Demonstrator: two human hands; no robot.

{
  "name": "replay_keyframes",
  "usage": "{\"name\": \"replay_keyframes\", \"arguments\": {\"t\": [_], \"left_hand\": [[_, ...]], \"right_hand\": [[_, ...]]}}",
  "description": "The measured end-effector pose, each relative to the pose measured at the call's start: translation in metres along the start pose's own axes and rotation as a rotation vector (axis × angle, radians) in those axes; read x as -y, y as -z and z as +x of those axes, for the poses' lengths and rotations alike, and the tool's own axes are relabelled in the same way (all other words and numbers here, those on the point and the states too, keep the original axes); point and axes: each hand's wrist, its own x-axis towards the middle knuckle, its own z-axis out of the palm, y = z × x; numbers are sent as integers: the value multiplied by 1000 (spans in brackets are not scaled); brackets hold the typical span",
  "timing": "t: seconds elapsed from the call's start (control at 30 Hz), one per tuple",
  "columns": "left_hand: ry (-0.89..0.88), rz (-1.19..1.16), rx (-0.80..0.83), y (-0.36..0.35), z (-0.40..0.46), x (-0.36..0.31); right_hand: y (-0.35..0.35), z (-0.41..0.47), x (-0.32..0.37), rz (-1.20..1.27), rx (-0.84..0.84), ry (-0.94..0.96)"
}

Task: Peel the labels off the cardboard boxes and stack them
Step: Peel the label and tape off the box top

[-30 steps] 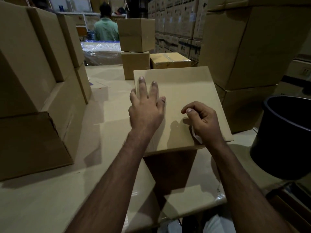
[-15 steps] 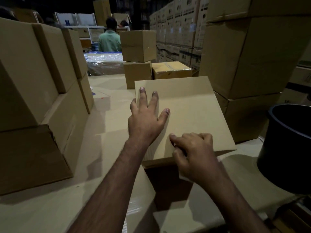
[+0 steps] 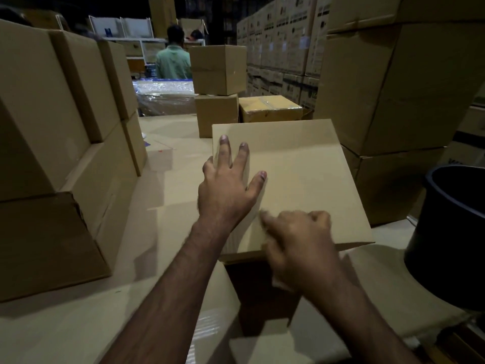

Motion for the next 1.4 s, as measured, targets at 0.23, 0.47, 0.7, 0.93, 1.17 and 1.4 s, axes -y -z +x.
{"name": "replay_keyframes", "arguments": {"t": [0.23, 0.47, 0.7, 0.93, 1.17, 1.4], "left_hand": [[-3, -8, 4, -1, 2, 2], [4, -23, 18, 0, 4, 2], [5, -13, 21, -1, 5, 2], [-1, -6, 18, -2, 5, 2], [-12, -11, 25, 0, 6, 4], [-7, 20, 9, -2, 4, 1]], "right_hand": [[4, 0, -8, 40, 7, -99], [12, 8, -19, 81, 11, -141], [9, 4, -20, 112, 7, -171], [15, 3, -17, 64, 61, -141], [12, 8, -14, -38, 115, -103], [20, -7, 9, -139, 238, -114]]}}
